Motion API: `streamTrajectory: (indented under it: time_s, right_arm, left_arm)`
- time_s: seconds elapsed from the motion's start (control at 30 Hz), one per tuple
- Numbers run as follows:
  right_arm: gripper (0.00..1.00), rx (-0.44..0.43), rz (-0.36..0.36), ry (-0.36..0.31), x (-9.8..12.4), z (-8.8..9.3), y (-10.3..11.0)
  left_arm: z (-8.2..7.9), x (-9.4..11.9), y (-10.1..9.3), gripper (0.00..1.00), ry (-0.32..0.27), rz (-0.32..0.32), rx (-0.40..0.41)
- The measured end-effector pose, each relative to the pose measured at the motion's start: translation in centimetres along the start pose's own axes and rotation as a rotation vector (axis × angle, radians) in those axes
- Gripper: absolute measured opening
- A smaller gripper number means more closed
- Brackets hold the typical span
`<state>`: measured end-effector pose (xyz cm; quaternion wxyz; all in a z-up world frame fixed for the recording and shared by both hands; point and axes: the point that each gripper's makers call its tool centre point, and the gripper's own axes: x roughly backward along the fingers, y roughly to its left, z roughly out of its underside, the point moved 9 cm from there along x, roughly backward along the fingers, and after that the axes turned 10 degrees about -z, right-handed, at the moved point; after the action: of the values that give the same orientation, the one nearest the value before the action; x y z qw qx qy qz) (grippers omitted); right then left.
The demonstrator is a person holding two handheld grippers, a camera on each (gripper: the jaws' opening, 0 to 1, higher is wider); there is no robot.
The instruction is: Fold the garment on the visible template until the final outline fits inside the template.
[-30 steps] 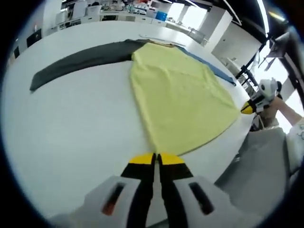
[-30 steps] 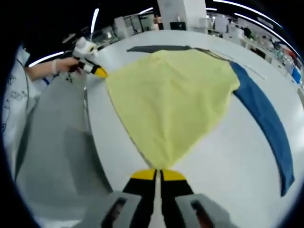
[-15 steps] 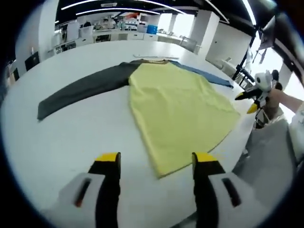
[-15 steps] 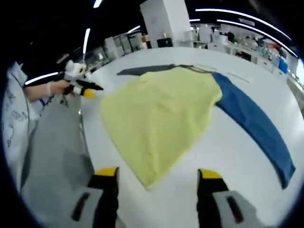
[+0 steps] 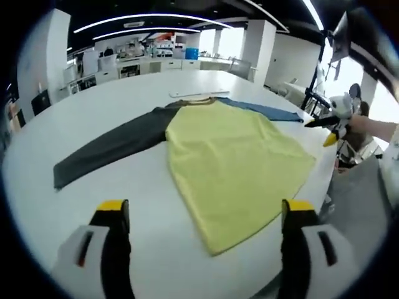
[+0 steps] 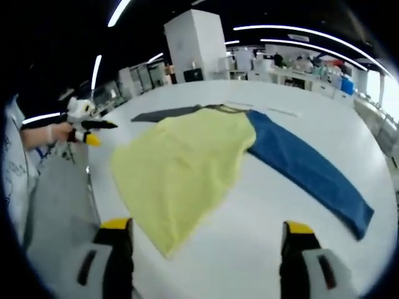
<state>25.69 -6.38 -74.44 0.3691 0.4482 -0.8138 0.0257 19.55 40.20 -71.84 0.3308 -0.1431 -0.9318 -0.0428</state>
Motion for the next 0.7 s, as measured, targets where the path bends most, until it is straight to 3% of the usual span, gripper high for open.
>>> streamTrajectory:
  time_s: [0.13, 0.6, 0.7]
  right_arm:
    - [1.0, -0.076, 0.065, -0.068, 1.1, 0.0, -2.0]
    - [0.9, -0.257, 0.223, -0.191, 5.7, 0.7, -7.5]
    - [0.85, -0.355, 0.266, -0.25, 6.8, 1.2, -9.2]
  left_arm:
    - [0.0, -0.1, 0.5, 0.99, -0.011, -0.006, -0.023]
    - [-0.4, -0.5, 1.3, 0.97, -0.033, -0.008, -0.012]
    - [-0.4, -0.5, 1.0, 0.96, -0.03, -0.007, -0.022]
